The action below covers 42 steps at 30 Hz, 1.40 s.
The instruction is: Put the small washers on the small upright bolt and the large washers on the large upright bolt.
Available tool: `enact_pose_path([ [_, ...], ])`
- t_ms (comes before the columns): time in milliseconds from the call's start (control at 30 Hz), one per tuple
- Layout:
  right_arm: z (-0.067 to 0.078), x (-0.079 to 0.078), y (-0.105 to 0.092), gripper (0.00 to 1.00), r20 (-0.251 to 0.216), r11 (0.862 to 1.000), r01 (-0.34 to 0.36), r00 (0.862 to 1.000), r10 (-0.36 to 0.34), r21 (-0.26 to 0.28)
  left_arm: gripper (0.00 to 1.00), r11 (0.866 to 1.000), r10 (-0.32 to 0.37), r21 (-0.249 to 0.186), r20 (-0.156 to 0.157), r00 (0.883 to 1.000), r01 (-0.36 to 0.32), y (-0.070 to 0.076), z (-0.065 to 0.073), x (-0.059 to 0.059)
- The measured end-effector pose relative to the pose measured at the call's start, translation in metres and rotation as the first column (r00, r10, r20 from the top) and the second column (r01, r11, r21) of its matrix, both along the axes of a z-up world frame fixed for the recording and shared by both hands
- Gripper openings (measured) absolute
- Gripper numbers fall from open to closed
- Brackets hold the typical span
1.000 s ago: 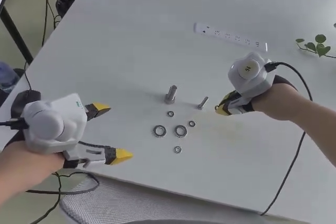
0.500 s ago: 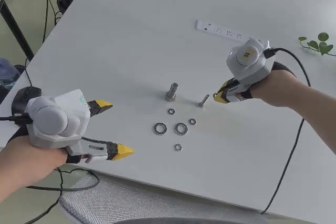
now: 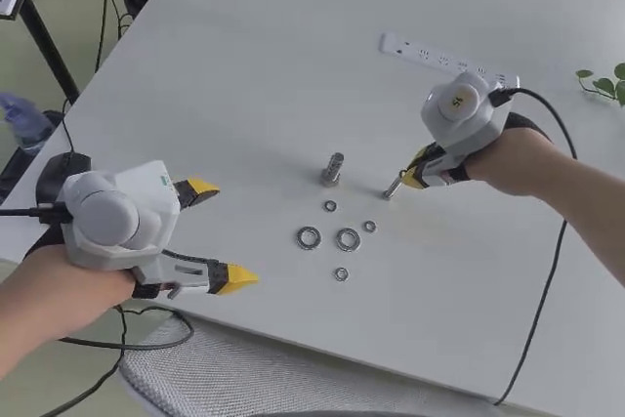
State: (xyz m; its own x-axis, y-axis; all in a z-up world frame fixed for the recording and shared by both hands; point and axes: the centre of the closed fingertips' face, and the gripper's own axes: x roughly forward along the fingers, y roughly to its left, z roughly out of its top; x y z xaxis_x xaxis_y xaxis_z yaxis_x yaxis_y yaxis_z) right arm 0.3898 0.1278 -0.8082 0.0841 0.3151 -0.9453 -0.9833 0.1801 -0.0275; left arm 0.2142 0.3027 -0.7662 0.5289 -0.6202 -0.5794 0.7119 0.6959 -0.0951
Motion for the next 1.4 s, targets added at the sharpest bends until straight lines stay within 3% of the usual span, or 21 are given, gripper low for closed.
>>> enact_pose_path([
  [333, -0.007, 0.006, 0.000, 0.12, -0.007, 1.000, -0.006, 1.000, 0.006, -0.009, 0.70, 1.000, 0.003, -0.005, -0.010, 1.000, -0.003, 0.000, -0.001, -0.001],
  [1400, -0.016, -0.002, 0.001, 0.12, 0.026, 0.998, -0.039, 0.999, 0.040, -0.049, 0.68, 1.000, 0.016, 0.003, -0.025, 1.000, -0.016, 0.007, -0.006, -0.006],
])
